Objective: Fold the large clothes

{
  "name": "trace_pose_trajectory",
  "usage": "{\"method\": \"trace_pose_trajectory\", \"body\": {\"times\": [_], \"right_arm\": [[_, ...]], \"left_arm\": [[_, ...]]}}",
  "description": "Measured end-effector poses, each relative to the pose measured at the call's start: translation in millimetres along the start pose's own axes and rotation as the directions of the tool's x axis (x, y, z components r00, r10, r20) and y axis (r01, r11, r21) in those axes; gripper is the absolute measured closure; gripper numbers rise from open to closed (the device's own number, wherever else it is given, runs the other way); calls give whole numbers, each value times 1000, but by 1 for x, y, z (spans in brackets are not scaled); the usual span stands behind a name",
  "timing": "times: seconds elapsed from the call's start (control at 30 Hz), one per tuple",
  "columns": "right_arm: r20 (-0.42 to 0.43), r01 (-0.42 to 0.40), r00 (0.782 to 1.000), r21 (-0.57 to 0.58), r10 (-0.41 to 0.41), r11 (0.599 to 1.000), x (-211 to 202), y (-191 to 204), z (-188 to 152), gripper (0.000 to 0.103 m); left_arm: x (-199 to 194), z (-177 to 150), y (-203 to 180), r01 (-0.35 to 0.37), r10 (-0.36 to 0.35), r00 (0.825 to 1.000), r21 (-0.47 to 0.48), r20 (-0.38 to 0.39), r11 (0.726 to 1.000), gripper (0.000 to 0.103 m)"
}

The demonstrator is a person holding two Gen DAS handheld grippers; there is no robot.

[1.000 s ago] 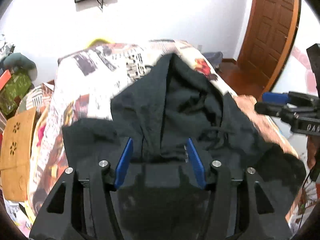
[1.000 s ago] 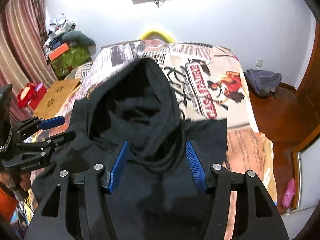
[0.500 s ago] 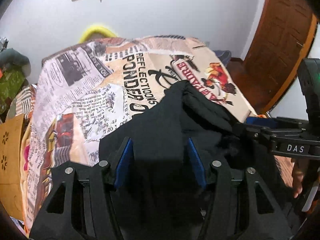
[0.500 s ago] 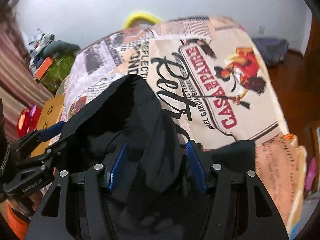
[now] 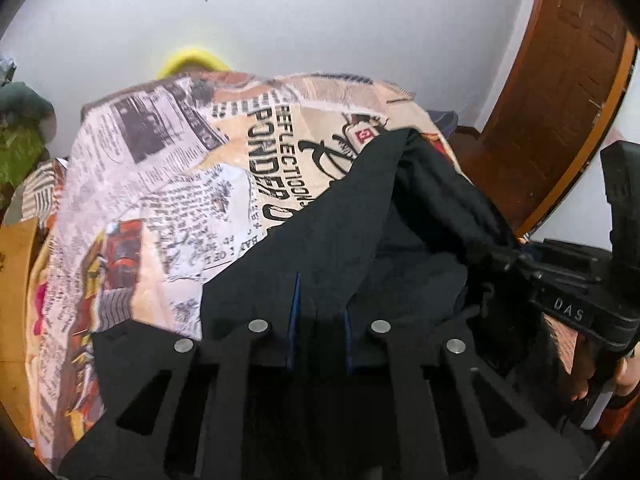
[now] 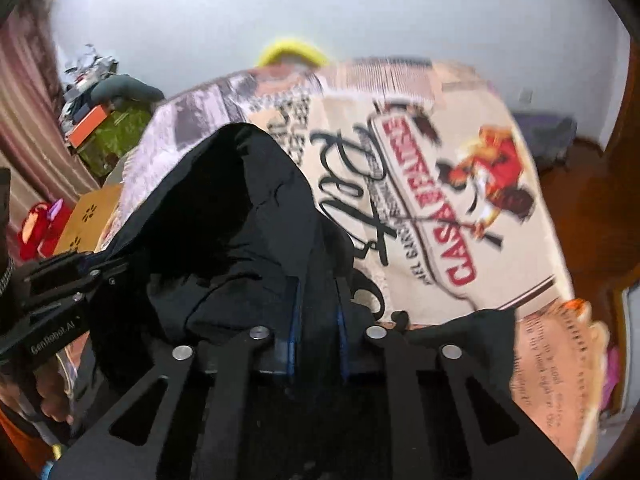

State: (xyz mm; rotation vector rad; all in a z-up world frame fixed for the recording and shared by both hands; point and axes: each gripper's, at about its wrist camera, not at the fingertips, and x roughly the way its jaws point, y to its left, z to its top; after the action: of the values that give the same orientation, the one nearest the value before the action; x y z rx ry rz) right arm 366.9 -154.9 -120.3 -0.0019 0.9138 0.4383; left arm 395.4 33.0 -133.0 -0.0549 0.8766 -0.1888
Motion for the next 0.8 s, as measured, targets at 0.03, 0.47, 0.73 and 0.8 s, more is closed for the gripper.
{"method": "trace_pose_trajectory", "body": {"times": [0.03, 0.47, 0.73, 0.8], "right_arm": [[17, -5, 1000, -9, 5, 1000, -13, 3, -2, 91], [56, -45, 997, -175, 56, 984, -120, 42, -67, 88], [-91, -55, 995, -248, 34, 967, -129, 41, -131, 63], [-109, -43, 994, -254, 16, 966, -132, 37, -143, 63]], "left_arm": [[-10, -2, -2, -3, 3, 1000, 6, 9, 1000, 87], [-111, -96, -21, 5, -5, 1000, 35, -19, 999, 86], [-124, -173, -3, 37, -40, 989, -27, -140, 999, 69], [-131, -187, 5, 14, -20, 989, -42, -148, 999, 69]]}}
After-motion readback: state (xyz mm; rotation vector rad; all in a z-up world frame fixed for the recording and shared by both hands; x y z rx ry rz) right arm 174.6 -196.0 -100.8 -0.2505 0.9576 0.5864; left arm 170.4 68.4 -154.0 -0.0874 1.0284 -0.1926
